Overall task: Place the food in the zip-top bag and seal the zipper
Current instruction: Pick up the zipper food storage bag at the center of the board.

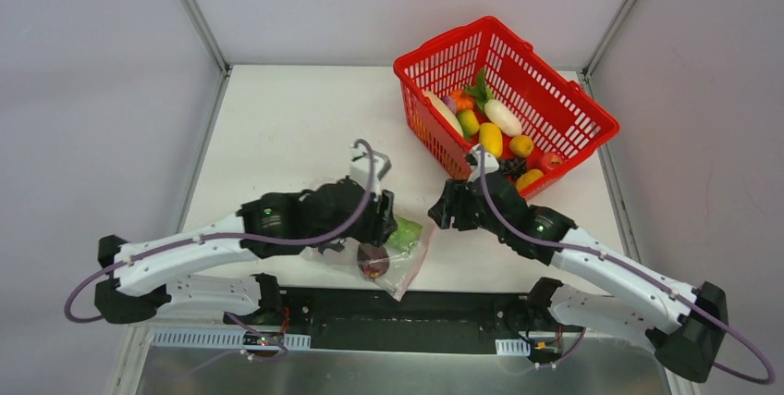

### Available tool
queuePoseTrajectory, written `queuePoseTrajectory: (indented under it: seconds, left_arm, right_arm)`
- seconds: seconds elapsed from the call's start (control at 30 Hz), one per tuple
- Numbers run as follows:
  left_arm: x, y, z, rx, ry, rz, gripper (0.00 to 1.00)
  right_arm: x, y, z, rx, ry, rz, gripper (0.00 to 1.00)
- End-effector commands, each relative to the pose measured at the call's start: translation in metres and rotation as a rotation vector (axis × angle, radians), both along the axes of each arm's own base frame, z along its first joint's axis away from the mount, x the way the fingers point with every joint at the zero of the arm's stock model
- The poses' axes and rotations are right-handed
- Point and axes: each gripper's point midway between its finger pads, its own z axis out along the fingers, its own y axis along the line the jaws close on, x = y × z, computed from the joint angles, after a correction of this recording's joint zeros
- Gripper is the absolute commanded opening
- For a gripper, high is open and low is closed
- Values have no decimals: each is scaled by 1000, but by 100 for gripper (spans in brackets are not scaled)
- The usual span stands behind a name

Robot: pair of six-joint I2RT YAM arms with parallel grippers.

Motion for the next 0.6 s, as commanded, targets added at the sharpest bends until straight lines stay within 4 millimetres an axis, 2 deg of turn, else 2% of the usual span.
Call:
queuePoseTrajectory:
  seconds: [0.0,0.13,0.27,0.37,0.57]
  left_arm:
    - [-8,-27,-2,148,-103,-81,53]
    - [-21,-53,-18,224,-127,-118,61]
    - [-35,-73,-35,276,-124,-144,63]
    - [-40,-81,-52,326,-123,-127,63]
    - [-50,-97,-85,385,-106,-86,64]
  right_arm:
    - [16,-25,32,102,-119,-186,63]
    - [22,-40,60,175,-214,-259,63]
    - [29,-59,73,190,-253,-373,63]
    - [30,-63,80,219,-261,-396,63]
    - [17,-59,94,336,-233,-372,63]
